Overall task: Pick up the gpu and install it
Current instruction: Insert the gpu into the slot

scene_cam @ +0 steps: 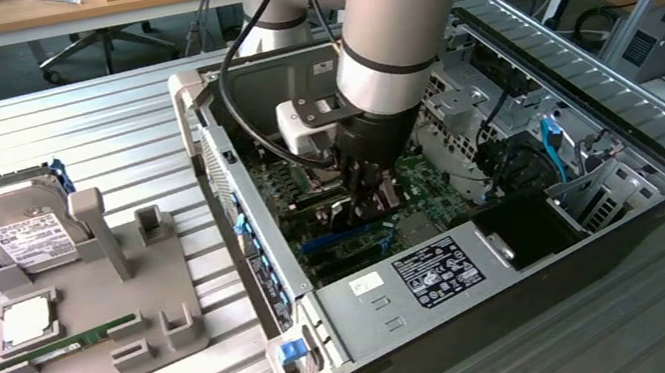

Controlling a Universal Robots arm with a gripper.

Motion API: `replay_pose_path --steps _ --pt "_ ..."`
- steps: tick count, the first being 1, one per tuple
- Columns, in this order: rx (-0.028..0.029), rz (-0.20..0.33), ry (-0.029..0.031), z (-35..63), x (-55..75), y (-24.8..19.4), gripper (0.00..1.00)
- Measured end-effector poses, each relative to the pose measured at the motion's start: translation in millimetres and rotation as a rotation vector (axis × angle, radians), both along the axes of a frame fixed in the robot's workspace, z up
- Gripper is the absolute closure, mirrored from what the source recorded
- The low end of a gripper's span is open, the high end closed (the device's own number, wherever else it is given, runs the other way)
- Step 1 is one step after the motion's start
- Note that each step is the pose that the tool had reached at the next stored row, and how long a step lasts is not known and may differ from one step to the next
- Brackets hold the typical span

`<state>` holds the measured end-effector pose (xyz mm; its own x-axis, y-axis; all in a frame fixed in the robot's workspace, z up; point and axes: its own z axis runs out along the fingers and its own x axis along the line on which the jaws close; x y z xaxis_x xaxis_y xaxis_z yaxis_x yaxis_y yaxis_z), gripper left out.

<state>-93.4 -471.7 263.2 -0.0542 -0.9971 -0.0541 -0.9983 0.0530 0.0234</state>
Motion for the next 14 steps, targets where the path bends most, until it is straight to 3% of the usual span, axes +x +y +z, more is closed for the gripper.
replay_pose_path --steps 5,14 --pt "-0.0005 0.022 0.0031 -0.8 -0.1 0.2 0.73" --pt "-0.0006 0.025 0.0035 -1.5 -2.9 0.7 0.73"
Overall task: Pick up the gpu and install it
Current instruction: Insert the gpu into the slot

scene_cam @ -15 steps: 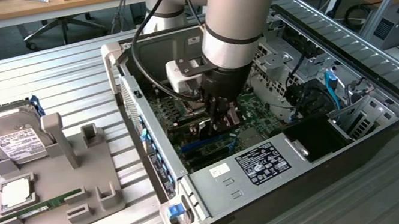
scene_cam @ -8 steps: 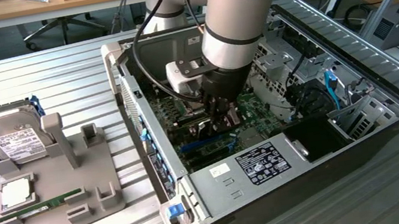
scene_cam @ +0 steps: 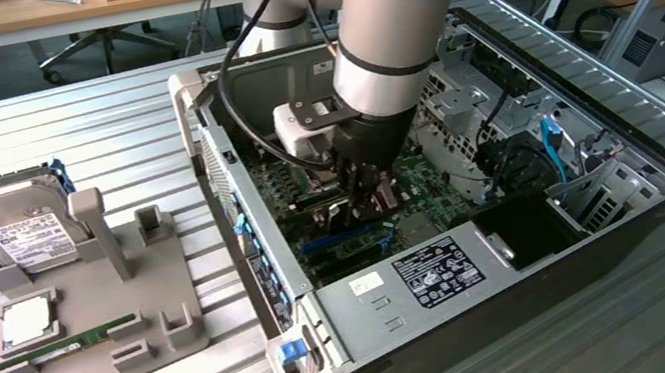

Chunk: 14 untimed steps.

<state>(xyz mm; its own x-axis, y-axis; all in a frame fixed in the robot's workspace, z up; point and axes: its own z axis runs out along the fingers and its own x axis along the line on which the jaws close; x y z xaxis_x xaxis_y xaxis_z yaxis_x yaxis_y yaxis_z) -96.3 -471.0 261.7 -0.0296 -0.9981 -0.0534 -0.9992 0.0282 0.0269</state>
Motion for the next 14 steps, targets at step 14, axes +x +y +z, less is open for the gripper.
replay_pose_path --steps 14 --pt "-0.0001 0.000 0.0000 -6.2 -1.8 0.9 0.73"
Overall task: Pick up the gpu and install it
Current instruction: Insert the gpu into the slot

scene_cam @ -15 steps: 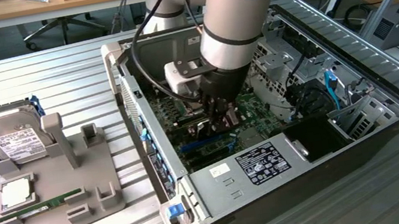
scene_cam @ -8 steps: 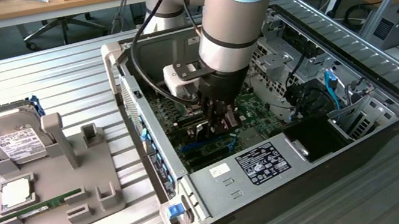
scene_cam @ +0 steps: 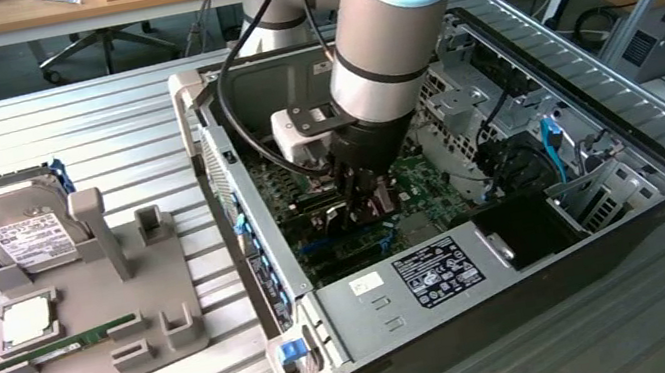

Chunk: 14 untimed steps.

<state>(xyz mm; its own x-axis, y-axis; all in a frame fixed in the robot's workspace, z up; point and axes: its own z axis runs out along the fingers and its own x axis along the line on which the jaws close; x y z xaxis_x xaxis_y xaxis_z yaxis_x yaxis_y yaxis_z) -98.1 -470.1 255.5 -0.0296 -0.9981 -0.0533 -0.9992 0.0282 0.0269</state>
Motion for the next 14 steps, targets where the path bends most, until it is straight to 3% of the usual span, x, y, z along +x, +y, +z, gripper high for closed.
replay_pose_path --steps 14 --pt "0.0002 0.007 0.0000 0.5 -0.1 0.0 0.73"
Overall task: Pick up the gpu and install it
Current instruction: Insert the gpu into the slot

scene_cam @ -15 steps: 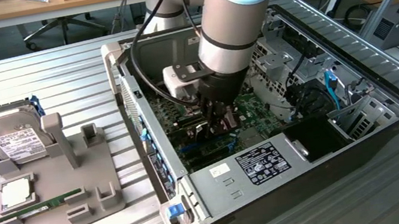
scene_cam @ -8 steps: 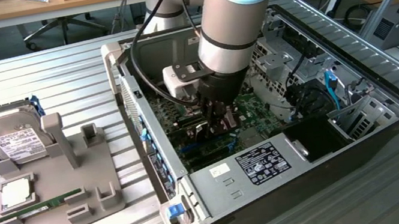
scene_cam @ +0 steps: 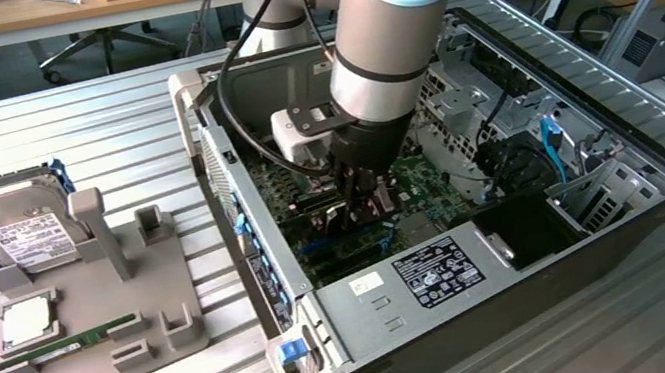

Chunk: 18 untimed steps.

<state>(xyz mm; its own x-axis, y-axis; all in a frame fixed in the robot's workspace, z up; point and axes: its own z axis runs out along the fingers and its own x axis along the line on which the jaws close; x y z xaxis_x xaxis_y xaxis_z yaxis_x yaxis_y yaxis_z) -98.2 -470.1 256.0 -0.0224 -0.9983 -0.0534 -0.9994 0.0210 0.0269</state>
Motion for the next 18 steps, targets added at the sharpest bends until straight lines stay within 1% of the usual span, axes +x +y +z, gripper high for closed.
replay_pose_path --steps 18 --pt "0.0013 0.010 0.0000 1.5 0.0 0.0 0.73"
